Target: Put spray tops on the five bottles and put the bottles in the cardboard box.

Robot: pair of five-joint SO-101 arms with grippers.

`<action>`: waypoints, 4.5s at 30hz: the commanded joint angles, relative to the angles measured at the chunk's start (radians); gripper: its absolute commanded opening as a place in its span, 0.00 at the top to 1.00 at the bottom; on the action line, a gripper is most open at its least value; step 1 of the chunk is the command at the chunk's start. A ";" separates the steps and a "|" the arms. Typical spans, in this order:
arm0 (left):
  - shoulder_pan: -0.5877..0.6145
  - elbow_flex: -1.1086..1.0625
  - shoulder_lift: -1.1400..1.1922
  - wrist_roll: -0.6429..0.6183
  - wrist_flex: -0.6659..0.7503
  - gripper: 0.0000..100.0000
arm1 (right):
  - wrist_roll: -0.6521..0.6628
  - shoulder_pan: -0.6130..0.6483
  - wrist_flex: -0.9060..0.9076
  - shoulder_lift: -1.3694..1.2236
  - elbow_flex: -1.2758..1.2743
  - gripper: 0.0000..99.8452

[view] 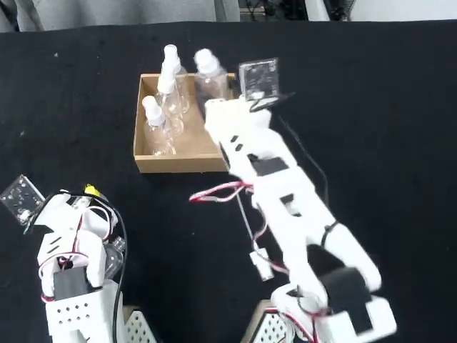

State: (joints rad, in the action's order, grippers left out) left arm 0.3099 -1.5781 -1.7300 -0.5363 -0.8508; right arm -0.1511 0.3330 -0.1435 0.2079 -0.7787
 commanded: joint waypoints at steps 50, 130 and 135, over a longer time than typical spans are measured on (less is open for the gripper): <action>0.044 0.015 -0.015 0.012 0.025 0.96 | -0.034 -0.075 -0.187 -0.618 0.410 0.87; 0.357 0.159 -0.017 0.161 0.021 0.96 | 0.043 0.109 0.928 0.426 0.033 0.74; 0.357 0.214 -0.015 0.532 -0.081 0.91 | 0.041 0.107 0.987 0.432 0.031 0.74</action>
State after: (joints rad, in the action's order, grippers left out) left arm 0.6552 -1.4753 -1.7300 -0.2647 -0.8508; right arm -0.1189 0.4204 0.8170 0.5900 -0.7465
